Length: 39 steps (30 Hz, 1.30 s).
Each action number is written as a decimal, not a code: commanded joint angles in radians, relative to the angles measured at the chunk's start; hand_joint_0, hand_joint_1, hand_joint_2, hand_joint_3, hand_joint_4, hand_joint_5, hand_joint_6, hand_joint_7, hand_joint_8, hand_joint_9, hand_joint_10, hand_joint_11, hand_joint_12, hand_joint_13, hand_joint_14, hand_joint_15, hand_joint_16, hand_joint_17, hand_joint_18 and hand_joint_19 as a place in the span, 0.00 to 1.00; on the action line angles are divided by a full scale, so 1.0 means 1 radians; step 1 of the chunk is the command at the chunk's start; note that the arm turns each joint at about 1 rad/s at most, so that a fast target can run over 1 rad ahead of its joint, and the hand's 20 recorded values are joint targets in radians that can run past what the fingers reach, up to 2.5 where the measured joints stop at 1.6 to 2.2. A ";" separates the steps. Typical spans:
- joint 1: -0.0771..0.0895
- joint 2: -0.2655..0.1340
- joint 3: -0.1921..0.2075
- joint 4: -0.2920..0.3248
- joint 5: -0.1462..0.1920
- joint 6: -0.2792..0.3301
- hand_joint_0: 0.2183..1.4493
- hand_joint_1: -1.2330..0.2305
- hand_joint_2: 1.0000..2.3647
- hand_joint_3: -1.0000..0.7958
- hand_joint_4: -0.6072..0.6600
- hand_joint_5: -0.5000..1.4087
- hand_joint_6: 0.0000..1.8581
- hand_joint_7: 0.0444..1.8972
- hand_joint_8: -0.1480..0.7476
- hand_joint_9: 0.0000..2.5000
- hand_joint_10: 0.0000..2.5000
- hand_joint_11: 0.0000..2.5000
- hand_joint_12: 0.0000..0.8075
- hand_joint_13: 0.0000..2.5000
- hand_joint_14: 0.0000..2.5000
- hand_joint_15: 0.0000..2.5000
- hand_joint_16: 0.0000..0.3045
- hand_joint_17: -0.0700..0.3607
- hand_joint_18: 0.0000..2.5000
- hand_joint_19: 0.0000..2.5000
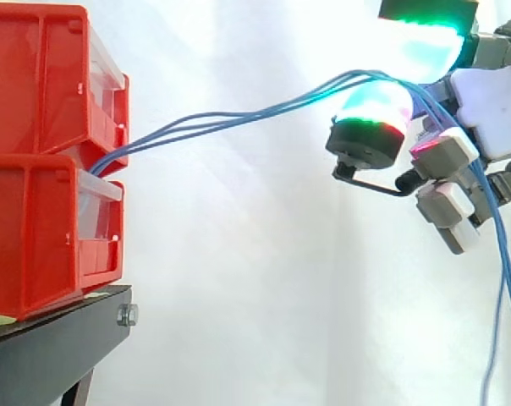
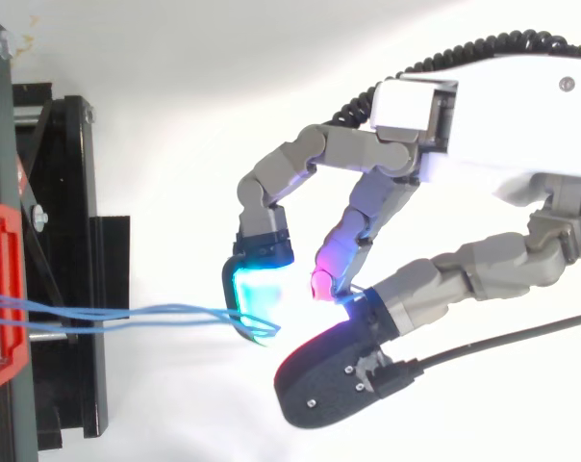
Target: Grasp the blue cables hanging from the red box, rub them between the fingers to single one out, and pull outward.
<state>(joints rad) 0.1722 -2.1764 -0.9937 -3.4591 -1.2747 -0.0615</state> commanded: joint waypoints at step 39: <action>0.004 0.001 -0.072 0.021 0.000 0.000 0.32 0.37 0.00 0.30 0.44 0.20 0.48 0.65 0.42 0.55 0.01 0.28 0.37 0.44 0.01 0.28 0.14 0.38 0.33 0.29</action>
<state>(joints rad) 0.1726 -2.1765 -1.0277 -3.4508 -1.2757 -0.0629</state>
